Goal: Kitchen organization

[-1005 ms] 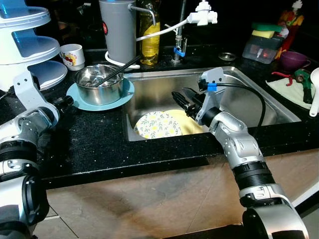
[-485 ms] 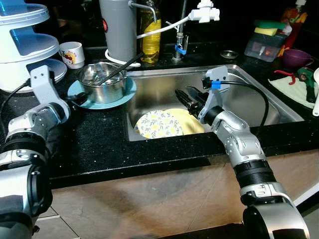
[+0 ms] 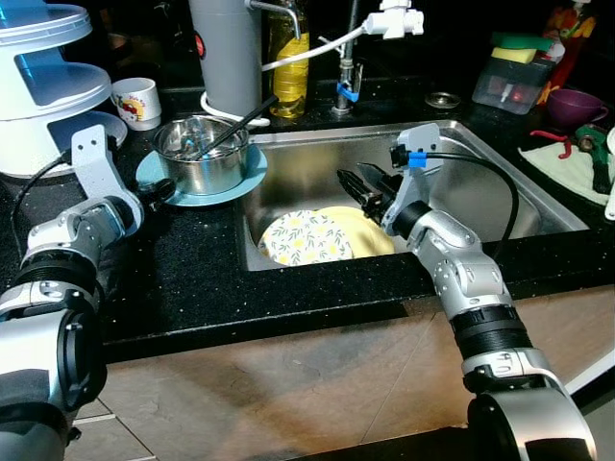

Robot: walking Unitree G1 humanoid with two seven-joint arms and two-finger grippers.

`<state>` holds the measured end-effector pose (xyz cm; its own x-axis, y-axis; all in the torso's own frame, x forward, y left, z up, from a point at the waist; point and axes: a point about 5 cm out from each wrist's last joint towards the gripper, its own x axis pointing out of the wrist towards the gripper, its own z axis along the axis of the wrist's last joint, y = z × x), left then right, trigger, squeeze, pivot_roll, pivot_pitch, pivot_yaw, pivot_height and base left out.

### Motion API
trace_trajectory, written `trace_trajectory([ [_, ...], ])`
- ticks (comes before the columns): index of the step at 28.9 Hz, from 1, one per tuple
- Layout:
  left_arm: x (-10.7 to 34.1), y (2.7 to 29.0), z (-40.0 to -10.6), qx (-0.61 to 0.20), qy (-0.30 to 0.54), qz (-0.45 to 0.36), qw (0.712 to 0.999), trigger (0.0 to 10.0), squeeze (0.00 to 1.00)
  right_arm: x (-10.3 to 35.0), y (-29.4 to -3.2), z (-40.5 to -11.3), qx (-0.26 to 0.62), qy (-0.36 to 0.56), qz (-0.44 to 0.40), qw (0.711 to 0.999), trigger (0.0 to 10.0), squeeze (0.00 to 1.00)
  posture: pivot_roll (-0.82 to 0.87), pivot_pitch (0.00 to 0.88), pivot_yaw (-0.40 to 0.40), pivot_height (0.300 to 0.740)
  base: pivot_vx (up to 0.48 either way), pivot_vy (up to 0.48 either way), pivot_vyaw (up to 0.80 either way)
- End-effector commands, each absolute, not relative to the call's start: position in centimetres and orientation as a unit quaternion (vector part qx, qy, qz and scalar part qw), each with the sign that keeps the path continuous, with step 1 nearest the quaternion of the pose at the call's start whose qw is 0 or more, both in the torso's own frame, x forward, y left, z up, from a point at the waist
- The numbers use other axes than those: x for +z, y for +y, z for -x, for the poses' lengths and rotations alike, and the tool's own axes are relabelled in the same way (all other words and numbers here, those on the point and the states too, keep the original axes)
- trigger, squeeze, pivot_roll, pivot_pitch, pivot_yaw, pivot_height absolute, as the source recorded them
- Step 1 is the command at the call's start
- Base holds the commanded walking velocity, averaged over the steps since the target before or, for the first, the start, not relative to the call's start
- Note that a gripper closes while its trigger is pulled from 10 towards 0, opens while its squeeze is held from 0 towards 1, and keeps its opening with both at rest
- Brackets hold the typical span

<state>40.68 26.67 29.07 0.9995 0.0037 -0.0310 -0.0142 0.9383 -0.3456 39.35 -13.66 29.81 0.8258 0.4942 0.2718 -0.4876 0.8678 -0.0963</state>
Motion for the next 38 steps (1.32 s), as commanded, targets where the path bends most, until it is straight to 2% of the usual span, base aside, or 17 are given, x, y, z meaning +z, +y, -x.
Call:
trace_trajectory([
  [1, 28.8, 27.7, -40.4, 0.024, 0.019, 0.185, 0.982, 0.0, 0.0, 29.7, -13.5, -39.5, 0.259, -0.143, 0.007, 0.955, 10.0, 0.0, 0.04, 0.248, 0.015, 0.74, 0.0, 0.0, 0.0],
  [21, 28.5, 29.5, -39.8, 0.061, 0.015, 0.197, 0.978, 0.0, 0.0, 29.8, -13.5, -39.4, 0.261, -0.143, 0.008, 0.955, 10.0, 0.0, 0.04, 0.251, 0.009, 0.74, 0.0, 0.0, 0.0],
  [34, 27.5, 32.5, -38.2, 0.091, 0.036, 0.205, 0.974, 0.0, 0.0, 29.7, -13.4, -39.3, 0.264, -0.143, 0.01, 0.954, 10.0, 0.0, 0.04, 0.242, 0.009, 0.74, 0.0, 0.0, 0.0],
  [38, 27.0, 33.3, -37.3, 0.035, 0.073, 0.186, 0.979, 0.0, 0.0, 29.6, -13.3, -39.3, 0.266, -0.142, 0.011, 0.953, 10.0, 0.0, 0.04, 0.231, 0.008, 0.74, 0.0, 0.0, 0.0],
])
